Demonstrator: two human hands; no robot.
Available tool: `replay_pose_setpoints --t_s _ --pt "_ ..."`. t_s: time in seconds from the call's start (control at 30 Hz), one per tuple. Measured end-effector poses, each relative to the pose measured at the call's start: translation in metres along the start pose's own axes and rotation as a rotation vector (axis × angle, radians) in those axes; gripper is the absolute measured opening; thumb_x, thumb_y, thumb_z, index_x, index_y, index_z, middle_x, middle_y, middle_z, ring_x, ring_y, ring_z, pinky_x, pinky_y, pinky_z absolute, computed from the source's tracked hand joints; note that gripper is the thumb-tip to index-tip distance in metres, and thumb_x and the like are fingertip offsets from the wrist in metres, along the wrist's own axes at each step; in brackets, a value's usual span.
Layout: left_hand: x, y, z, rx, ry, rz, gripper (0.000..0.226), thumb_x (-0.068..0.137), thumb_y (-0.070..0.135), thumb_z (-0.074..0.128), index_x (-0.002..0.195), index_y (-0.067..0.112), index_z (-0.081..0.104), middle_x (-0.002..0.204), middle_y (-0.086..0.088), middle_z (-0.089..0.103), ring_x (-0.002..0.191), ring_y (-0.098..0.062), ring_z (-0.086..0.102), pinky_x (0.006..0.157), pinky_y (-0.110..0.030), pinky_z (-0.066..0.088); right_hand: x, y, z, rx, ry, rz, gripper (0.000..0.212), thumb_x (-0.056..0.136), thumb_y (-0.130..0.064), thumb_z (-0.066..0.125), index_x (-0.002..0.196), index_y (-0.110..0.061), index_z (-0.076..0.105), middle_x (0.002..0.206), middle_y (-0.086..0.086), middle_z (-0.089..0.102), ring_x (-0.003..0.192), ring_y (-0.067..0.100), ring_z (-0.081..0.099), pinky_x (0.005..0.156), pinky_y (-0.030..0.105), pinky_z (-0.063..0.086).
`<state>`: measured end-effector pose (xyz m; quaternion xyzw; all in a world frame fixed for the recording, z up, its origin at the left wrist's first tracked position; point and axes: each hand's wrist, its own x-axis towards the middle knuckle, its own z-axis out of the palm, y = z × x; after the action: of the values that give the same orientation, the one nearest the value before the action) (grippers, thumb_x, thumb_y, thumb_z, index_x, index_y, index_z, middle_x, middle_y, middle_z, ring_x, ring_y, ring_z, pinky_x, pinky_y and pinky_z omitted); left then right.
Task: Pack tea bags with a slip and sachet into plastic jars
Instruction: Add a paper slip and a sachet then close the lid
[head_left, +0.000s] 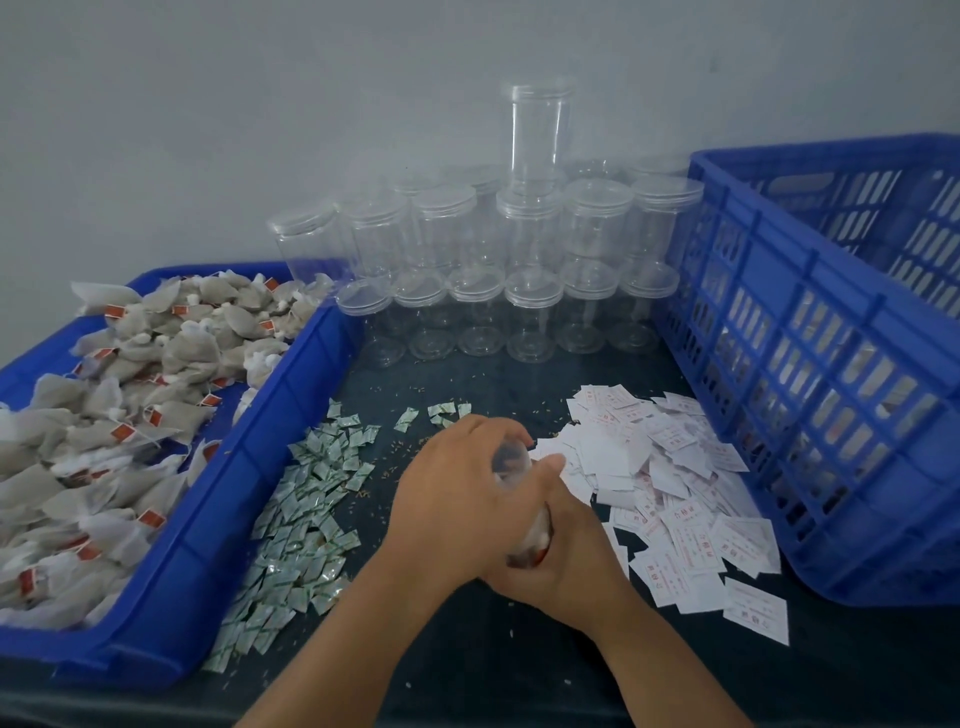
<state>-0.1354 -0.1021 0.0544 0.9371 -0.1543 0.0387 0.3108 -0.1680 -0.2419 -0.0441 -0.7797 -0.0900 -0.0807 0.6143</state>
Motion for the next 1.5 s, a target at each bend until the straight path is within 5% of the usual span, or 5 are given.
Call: replay_pose_setpoints --t_s 0.3,0.57,0.8,1.07,1.5 --pt "0.000 -0.028 -0.005 -0.303 -0.002 0.185 0.018 0.082 0.045 0.065 0.098 0.041 0.072 0.110 0.022 0.069 0.111 -0.007 0.066 0.088 -0.026 0.055 0.003 0.004 -0.001 -0.052 -0.063 0.003 0.075 0.070 -0.041 0.097 0.134 -0.044 0.060 0.111 -0.013 0.078 0.100 0.012 0.076 0.078 0.026 0.063" --pt "-0.001 -0.015 0.008 -0.353 0.099 -0.095 0.070 0.066 0.072 0.072 0.131 0.049 0.057 0.113 0.050 0.053 0.109 0.021 0.053 0.086 -0.012 0.049 0.004 0.010 0.006 -0.035 0.066 -0.036 0.063 0.076 -0.034 0.091 0.132 -0.037 0.062 0.101 -0.001 0.076 0.082 0.025 0.074 0.068 0.047 0.064" --pt "0.002 -0.021 0.000 -0.411 -0.020 0.003 0.072 0.066 0.059 0.079 0.133 0.051 0.055 0.127 0.034 0.063 0.119 0.012 0.059 0.101 -0.033 0.056 0.008 0.014 -0.004 0.081 -0.025 0.012 0.076 0.072 -0.027 0.098 0.135 -0.042 0.059 0.124 -0.009 0.075 0.110 0.014 0.076 0.083 0.022 0.060" --pt "-0.014 -0.032 0.017 -0.615 -0.049 0.062 0.045 0.084 0.052 0.068 0.126 0.050 0.055 0.124 0.028 0.067 0.116 0.006 0.064 0.091 -0.011 0.048 0.006 0.000 0.003 0.233 0.049 0.102 0.067 0.100 -0.074 0.051 0.152 -0.032 0.051 0.143 0.005 0.066 0.133 0.029 0.065 0.105 0.061 0.056" --pt "0.007 -0.011 0.011 -0.695 0.227 0.078 0.049 0.105 0.062 0.024 0.135 0.048 0.060 0.126 0.021 0.067 0.117 0.001 0.064 0.093 -0.025 0.053 0.032 -0.098 -0.067 -0.340 0.034 0.054 0.100 0.070 -0.076 0.083 0.156 -0.047 0.041 0.143 -0.032 0.054 0.124 -0.012 0.053 0.097 0.016 0.046"
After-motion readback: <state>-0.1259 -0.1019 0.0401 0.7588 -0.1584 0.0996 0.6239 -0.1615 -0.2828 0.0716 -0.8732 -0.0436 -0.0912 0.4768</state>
